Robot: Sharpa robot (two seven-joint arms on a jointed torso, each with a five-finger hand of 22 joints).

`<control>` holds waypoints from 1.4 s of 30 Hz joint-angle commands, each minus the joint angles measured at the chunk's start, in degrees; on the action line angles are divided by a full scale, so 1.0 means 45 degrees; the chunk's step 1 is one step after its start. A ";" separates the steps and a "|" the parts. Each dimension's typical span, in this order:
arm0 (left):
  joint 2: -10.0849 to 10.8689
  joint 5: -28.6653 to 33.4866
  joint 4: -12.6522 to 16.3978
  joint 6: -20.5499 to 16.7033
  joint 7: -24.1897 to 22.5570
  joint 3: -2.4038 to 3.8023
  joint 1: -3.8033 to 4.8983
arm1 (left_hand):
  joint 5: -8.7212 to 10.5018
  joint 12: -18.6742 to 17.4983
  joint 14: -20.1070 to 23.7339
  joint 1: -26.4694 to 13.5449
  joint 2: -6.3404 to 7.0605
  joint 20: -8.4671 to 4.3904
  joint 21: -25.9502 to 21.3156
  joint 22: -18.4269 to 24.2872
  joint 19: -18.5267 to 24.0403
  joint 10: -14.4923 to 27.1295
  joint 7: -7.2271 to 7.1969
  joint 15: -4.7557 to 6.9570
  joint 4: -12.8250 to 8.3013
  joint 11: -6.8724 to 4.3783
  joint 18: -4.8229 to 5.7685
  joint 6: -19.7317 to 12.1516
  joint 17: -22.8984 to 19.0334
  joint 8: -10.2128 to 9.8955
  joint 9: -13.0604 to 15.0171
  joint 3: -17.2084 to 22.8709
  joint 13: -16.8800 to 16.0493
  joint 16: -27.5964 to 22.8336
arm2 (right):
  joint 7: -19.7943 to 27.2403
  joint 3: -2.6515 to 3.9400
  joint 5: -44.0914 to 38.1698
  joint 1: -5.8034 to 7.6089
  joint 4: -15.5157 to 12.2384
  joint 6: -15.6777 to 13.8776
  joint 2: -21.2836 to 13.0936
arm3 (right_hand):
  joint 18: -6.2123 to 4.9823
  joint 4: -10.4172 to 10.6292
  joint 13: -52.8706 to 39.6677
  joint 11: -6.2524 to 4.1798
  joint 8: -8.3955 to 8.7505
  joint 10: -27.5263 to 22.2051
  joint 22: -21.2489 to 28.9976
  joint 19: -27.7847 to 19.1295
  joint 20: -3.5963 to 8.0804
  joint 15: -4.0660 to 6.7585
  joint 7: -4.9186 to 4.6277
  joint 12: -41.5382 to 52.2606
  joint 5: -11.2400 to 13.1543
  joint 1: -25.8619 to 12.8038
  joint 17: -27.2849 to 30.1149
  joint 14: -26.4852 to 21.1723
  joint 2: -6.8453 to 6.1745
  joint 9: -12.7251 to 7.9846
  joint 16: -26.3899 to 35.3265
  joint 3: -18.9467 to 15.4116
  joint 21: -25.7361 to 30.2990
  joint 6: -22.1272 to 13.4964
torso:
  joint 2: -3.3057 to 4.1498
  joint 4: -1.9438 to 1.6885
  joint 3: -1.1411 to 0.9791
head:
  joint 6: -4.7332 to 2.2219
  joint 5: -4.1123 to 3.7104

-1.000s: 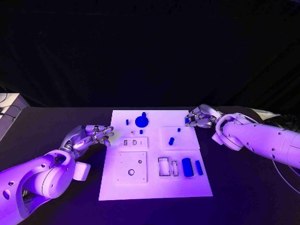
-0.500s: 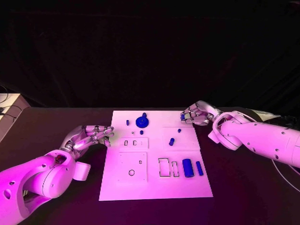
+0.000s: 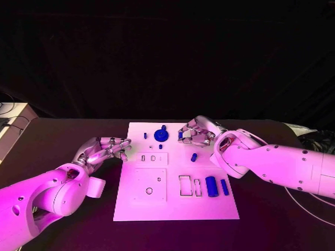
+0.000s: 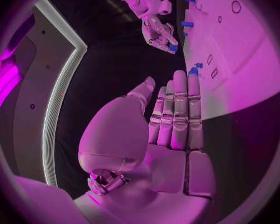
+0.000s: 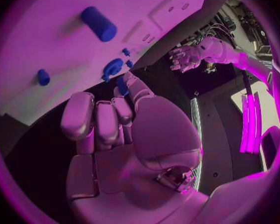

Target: Assemble the parts on the task board

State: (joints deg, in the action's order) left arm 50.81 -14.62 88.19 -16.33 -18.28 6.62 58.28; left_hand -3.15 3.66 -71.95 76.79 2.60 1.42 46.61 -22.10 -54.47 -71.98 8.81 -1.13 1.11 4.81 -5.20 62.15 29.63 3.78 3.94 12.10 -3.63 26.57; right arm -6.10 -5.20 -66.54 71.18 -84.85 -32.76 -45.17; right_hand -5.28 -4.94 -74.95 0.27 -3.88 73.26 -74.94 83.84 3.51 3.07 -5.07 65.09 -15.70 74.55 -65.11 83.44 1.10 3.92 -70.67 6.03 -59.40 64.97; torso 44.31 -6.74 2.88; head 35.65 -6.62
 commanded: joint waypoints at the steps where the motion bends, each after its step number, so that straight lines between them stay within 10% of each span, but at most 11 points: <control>1: -0.0062 -0.0029 0.0003 0.0232 -0.0072 0.0008 0.0003 | 0.0022 0.0013 0.0031 0.0025 -0.0097 -0.0021 -0.0018 0.0017 0.0004 0.0125 0.0000 0.0004 0.0002 0.0001 -0.0147 -0.0106 -0.0006 0.0005 -0.0008 -0.0055 -0.0005 0.0009 | -0.1663 -0.0047 -0.1116 -0.0037 -0.0258 -0.0428 0.0286 | -0.0082 -0.0009 -0.0061 0.0036 -0.0088 0.0090 -0.1765 0.0824 0.0155 0.0093 -0.0176 0.0001 -0.0080 0.0004 -0.0001 0.0005 -0.0047 0.0022 0.0024 0.0084 -0.0072 0.0266 | -0.0004 0.0009 0.0026 | -0.0035 0.0066; 13: -0.0207 -0.0031 -0.0057 0.0240 -0.0052 0.0007 0.0003 | 0.0023 0.0013 0.0034 0.0027 -0.0090 -0.0019 -0.0014 0.0023 0.0003 0.0140 0.0014 0.0000 0.0004 0.0010 -0.0150 -0.0130 -0.0009 0.0005 -0.0009 -0.0060 -0.0005 0.0016 | -0.2609 -0.0283 -0.2188 -0.0417 -0.0223 -0.0520 0.1430 | -0.0102 0.0009 -0.0054 0.0026 -0.0085 0.0066 -0.1729 0.0798 0.0155 0.0101 -0.0167 -0.0062 -0.0203 -0.0090 0.0160 -0.0026 -0.0102 0.0019 0.0158 0.0085 0.0085 0.0277 | 0.0051 0.0005 0.0011 | -0.0056 0.0082; 42: -0.0176 -0.0032 -0.0084 0.0317 -0.0055 0.0007 -0.0042 | 0.0023 0.0011 0.0038 0.0033 -0.0091 -0.0020 -0.0006 0.0028 0.0007 0.0132 0.0013 0.0002 0.0001 0.0007 -0.0150 -0.0132 -0.0009 0.0003 -0.0010 -0.0066 -0.0004 0.0028 | -0.3595 -0.0305 -0.3937 -0.0889 -0.0339 0.0033 0.1851 | -0.0088 -0.0005 -0.0112 0.0023 -0.0078 0.0122 -0.1750 0.0827 0.0160 0.0101 -0.0162 -0.0023 -0.0153 -0.0197 0.0168 -0.0003 -0.0223 0.0020 0.0120 0.0079 0.0020 0.0297 | 0.0043 0.0001 0.0030 | 0.0197 0.0181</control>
State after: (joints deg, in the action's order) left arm 50.07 -14.63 87.73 -16.08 -18.17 6.62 58.11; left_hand -3.15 3.66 -71.95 76.79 2.60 1.42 46.61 -22.07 -54.47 -71.77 9.03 -1.13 1.10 5.03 -5.20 61.93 29.63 3.78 3.94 12.10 -3.63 26.57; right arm -21.07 -6.57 -81.03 67.24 -86.26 -34.02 -36.81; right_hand -5.28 -4.97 -74.91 0.62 -3.83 73.61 -74.91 83.93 3.60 3.07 -5.18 65.09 -16.42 73.89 -64.40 83.44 0.42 3.96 -70.23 6.36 -59.29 65.42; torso 44.53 -6.72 2.99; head 36.48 -5.76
